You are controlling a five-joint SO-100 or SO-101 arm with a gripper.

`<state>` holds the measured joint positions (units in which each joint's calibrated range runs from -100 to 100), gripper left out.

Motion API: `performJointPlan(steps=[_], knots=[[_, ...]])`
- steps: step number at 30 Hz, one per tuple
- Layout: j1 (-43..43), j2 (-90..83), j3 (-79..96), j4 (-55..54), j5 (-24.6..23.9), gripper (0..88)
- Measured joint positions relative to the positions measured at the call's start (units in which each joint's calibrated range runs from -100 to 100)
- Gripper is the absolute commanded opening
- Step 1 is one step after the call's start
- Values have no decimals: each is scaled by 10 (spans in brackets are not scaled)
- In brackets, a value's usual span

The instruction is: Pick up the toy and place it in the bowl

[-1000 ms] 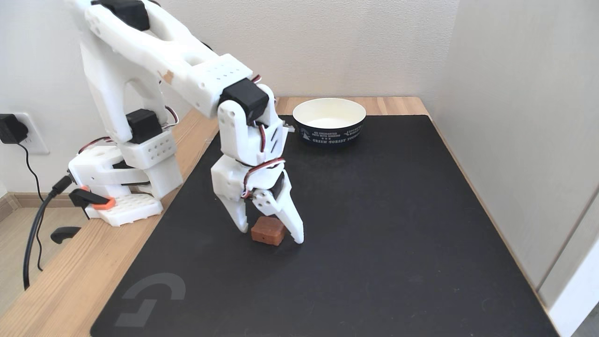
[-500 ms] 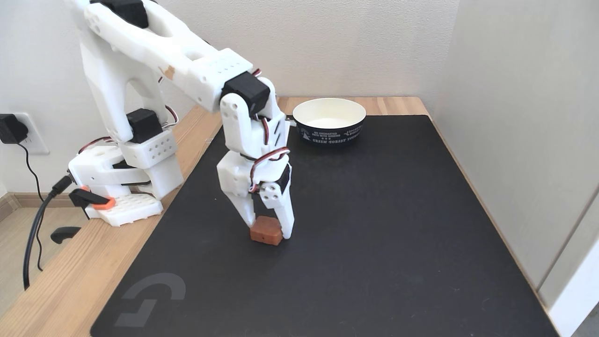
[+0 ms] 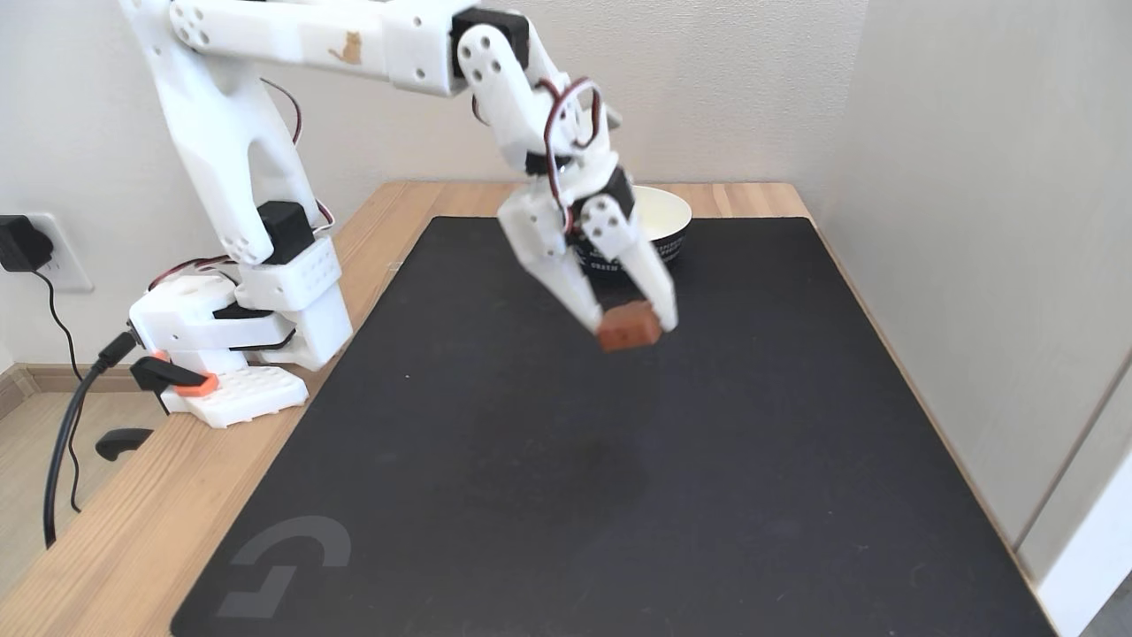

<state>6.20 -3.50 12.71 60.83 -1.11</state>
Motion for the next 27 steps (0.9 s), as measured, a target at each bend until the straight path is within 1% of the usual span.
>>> performJointPlan(steps=[1,3,5,6,10,11,13,14,15,17,19,20,23,24,27], knots=[[-53,-17,-3,-48,-33,21],[-96,-29,-6,-79,-57,21],[-137,-37,-7,-120,-92,21],[-199,-38,-7,-153,-113,21],[-275,-39,-7,-217,-156,21],[-334,-38,-5,-241,-167,21],[-366,-41,1,-263,-180,21],[-378,-42,19,-285,-189,21],[-410,-42,62,-314,-204,21],[-434,-42,91,-334,-216,21],[-434,-50,152,-366,-230,21],[-439,-47,213,-383,-238,21],[-439,-52,265,-404,-245,30],[-435,-52,280,-406,-246,88],[-426,-53,291,-409,-247,221]])
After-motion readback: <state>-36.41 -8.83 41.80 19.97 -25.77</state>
